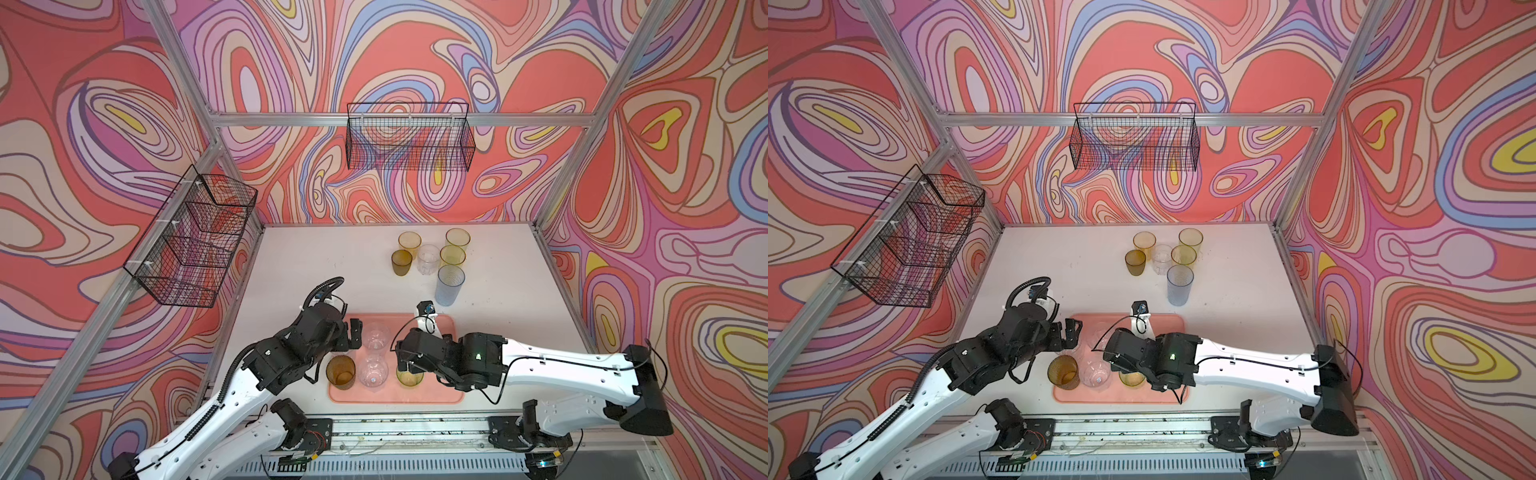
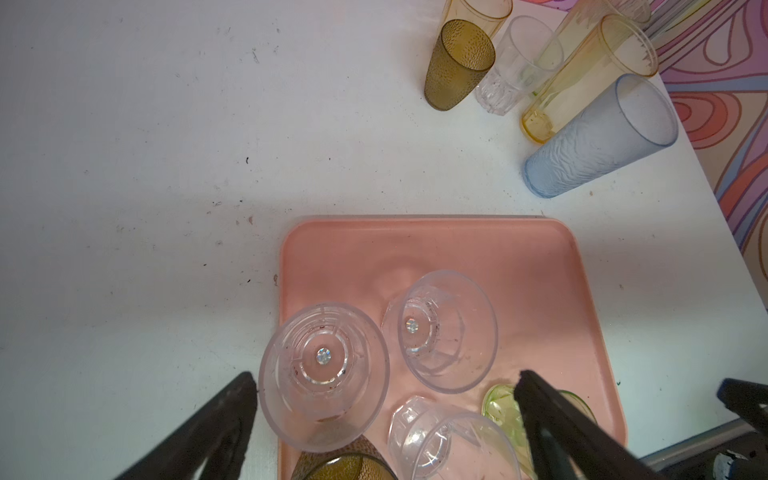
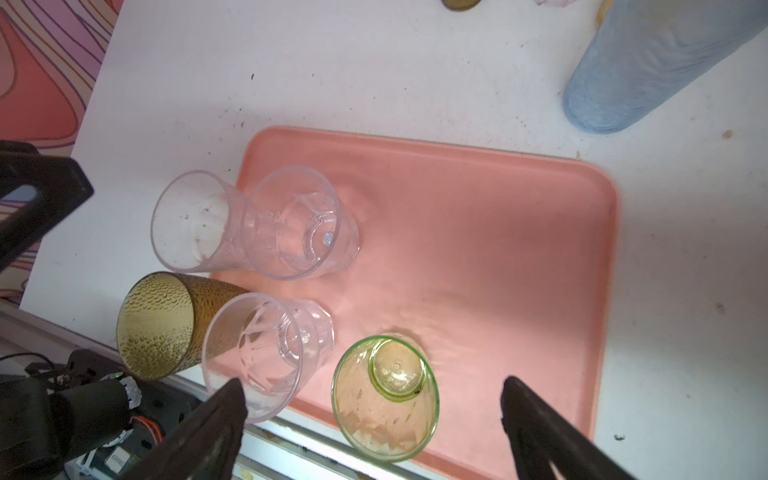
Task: Place the glasses into the tray
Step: 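Open the right gripper and release the green glass on the tray, then move the left gripper to the olive glass while the right gripper withdraws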
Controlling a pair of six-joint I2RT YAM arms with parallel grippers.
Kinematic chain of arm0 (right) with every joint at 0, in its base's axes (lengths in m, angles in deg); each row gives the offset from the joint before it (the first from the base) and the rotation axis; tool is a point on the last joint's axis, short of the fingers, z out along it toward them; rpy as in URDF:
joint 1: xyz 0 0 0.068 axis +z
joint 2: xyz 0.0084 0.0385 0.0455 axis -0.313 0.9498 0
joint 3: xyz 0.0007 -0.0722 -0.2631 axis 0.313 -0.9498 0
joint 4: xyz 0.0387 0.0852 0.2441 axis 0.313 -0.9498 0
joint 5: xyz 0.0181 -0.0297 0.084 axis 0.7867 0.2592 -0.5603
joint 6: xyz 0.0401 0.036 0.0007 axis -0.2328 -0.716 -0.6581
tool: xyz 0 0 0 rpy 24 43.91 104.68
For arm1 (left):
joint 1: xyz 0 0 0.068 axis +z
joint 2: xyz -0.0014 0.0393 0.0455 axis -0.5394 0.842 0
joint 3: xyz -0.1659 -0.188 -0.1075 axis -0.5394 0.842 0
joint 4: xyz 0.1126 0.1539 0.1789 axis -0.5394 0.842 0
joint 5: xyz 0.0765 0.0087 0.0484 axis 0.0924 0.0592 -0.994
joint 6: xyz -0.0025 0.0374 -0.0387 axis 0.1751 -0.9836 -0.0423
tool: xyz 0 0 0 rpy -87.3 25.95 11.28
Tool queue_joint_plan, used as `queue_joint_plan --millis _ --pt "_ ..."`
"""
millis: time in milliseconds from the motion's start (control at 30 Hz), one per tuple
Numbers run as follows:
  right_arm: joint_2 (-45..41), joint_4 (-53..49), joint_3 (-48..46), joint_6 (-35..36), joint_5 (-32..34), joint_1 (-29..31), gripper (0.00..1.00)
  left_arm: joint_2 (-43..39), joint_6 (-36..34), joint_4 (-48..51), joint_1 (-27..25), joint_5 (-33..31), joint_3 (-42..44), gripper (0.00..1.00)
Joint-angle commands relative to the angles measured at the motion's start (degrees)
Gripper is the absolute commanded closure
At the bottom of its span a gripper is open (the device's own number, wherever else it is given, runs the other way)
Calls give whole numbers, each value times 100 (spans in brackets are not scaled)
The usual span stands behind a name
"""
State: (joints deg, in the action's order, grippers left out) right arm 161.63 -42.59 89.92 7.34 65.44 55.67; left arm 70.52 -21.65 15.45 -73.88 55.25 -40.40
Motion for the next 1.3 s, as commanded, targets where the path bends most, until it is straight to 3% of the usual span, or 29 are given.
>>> queue_joint_plan --millis 0,400,567,800,1267 --pt "-412 -38 -177 62 630 -43 2 257 -152 -183 -11 -111 -295 0" --pt "-1788 363 -870 479 912 -276 2 1382 -399 -700 348 252 -801 0" --pt "-1718 176 -741 734 859 -278 2 2092 -428 -714 607 628 -1312 0" --pt "-1640 161 -697 1098 785 -365 2 2855 -448 -897 699 613 -1824 0" --pt "-1734 1335 -1053 2261 -647 -1694 2 4210 -602 -1202 1150 797 -2779 0"
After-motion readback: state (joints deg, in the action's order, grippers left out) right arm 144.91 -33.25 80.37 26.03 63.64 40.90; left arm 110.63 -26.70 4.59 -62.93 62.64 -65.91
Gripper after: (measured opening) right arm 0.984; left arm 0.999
